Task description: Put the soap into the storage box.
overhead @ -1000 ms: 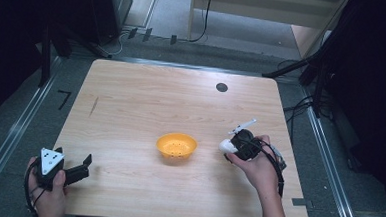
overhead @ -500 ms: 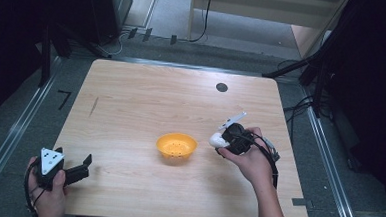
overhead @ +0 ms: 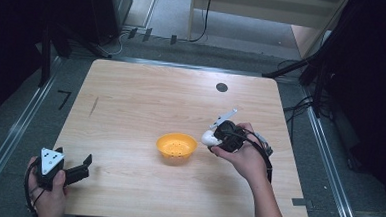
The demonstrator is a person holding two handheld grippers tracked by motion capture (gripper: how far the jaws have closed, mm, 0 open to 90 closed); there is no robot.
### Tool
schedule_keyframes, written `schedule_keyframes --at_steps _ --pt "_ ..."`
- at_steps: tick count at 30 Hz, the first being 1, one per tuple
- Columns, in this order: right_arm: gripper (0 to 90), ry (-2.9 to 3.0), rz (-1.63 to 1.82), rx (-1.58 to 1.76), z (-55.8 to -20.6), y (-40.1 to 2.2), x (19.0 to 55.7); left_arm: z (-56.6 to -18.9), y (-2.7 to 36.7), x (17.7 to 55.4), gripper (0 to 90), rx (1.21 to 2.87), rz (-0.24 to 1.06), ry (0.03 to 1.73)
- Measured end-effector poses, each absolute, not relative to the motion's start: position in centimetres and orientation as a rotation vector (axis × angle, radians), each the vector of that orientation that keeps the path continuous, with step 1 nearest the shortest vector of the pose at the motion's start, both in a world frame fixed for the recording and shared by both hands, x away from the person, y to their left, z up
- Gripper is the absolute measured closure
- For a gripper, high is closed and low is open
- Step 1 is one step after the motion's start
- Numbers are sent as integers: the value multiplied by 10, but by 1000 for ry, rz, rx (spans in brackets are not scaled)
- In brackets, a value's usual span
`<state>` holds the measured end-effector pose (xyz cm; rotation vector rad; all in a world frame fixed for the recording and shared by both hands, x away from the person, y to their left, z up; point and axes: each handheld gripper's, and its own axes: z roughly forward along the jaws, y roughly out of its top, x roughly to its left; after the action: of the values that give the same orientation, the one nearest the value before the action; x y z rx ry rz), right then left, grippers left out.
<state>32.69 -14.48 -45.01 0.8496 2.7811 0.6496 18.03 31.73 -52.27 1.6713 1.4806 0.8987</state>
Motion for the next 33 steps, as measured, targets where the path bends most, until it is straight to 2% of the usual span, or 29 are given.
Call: schedule_keyframes --at_steps 33 --pt "509 2873 669 464 -439 -94 333 -523 317 181 55 1672 892 1482"
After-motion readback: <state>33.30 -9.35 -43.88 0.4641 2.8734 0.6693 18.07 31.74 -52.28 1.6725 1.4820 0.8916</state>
